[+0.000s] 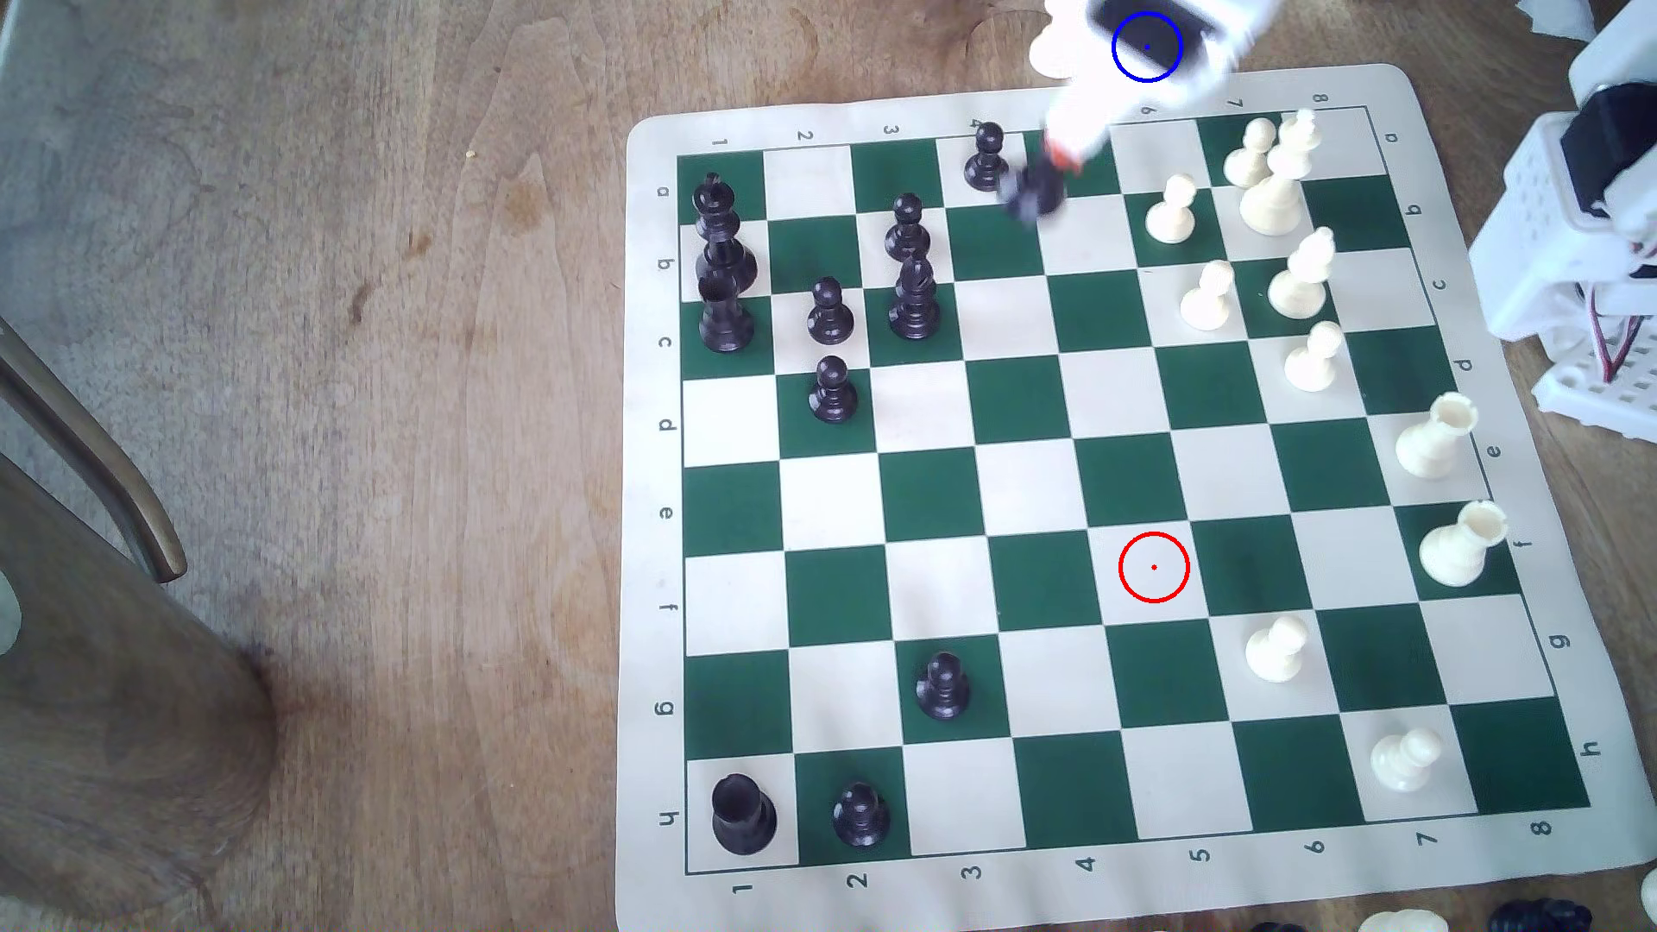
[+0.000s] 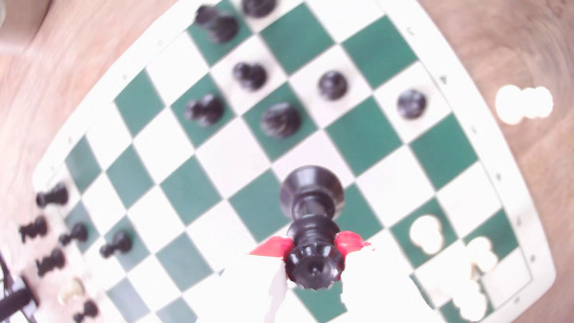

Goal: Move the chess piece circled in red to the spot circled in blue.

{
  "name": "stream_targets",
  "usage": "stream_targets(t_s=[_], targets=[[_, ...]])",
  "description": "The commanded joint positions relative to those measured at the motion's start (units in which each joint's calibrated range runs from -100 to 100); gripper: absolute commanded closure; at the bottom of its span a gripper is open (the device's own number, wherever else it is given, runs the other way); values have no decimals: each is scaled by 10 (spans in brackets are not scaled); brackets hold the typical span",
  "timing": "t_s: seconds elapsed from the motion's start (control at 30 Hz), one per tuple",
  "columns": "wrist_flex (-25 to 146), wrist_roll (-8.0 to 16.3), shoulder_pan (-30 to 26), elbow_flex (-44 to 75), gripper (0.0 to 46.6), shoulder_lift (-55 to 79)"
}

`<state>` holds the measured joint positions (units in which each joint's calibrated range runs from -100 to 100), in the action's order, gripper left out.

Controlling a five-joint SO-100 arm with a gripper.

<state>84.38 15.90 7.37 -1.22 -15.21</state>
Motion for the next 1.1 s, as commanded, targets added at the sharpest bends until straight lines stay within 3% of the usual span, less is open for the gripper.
stream_targets(t_s=[0.0,0.03,0.17,0.33,0.77,1.07], targets=[[-4,-44,169,29,464,-49],[-13,-60,214,23,464,-51],[-18,-82,278,6,464,-58],[-43,-93,312,-41,464,-56],[-155,-110,327,-217,464,-25],[-210,-110,324,-246,464,14]])
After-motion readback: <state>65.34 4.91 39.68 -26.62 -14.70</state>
